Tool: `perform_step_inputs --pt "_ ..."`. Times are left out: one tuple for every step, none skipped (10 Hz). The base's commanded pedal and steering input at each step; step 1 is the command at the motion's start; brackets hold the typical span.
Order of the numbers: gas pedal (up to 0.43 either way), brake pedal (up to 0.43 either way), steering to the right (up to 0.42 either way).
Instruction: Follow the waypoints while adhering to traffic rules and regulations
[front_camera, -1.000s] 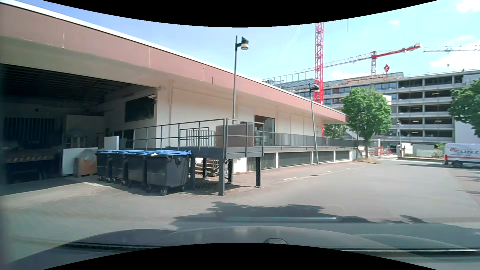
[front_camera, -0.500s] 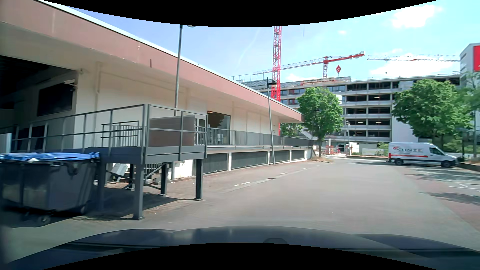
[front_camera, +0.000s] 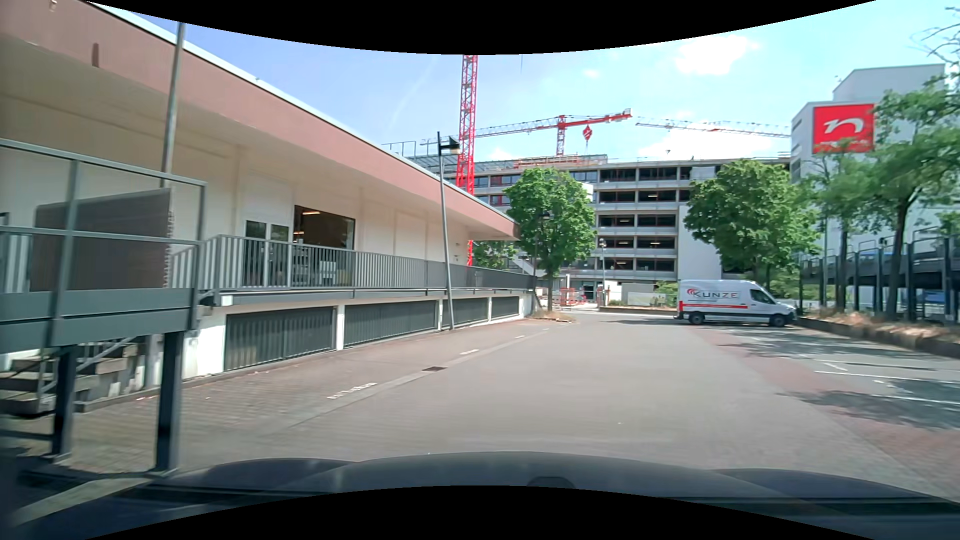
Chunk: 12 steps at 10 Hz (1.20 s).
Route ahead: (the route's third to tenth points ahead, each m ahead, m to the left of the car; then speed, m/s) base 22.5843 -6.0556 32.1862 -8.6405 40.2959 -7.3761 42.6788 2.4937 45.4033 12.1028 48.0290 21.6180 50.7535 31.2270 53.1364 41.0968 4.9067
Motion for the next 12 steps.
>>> perform_step_inputs --pt "0.138 0.0 0.292" --pt "0.138 0.0 0.265" --pt "0.138 0.0 0.225" --pt "0.138 0.0 0.183" --pt "0.138 0.0 0.149" --pt "0.138 0.0 0.119" --pt "0.13 0.0 0.101" --pt "0.11 0.0 0.086" --pt "0.098 0.0 0.072" --pt "0.079 0.0 0.062" --pt "0.047 0.0 0.057" --pt "0.047 0.0 0.054"
